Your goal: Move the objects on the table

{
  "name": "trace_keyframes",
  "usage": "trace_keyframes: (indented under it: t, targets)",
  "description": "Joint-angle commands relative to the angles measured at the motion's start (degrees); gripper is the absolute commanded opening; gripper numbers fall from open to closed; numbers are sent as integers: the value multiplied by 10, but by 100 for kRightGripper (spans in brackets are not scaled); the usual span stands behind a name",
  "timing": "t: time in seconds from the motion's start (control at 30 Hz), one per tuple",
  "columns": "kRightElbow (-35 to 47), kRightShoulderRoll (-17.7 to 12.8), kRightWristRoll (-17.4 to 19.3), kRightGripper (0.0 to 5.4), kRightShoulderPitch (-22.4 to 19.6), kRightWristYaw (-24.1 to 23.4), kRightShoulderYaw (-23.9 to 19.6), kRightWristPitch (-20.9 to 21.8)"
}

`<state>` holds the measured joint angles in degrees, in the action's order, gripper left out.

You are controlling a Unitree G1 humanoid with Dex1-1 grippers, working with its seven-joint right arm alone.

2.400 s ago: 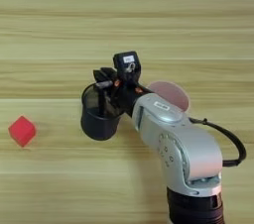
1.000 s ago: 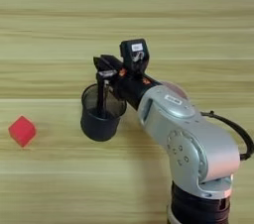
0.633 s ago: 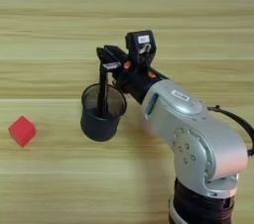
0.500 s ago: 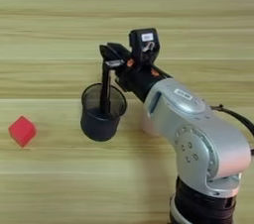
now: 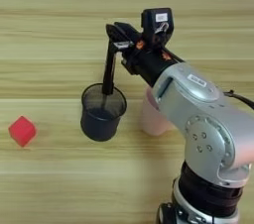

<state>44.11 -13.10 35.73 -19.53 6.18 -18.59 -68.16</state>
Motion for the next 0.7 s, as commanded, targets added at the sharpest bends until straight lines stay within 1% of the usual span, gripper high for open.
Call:
trace_keyframes:
  t: [0.03, 0.23, 0.4, 0.57, 0.7]
  targets:
    - [7, -21, 12, 70, -57, -7, -24, 20]
    - [1, -38, 30, 70, -78, -12, -56, 18]
    - [-9, -59, 42, 70, -91, -13, -87, 18]
    - [-27, -100, 48, 70, -89, -5, -127, 25]
    - [-36, -121, 51, 70, -78, -2, -147, 30]
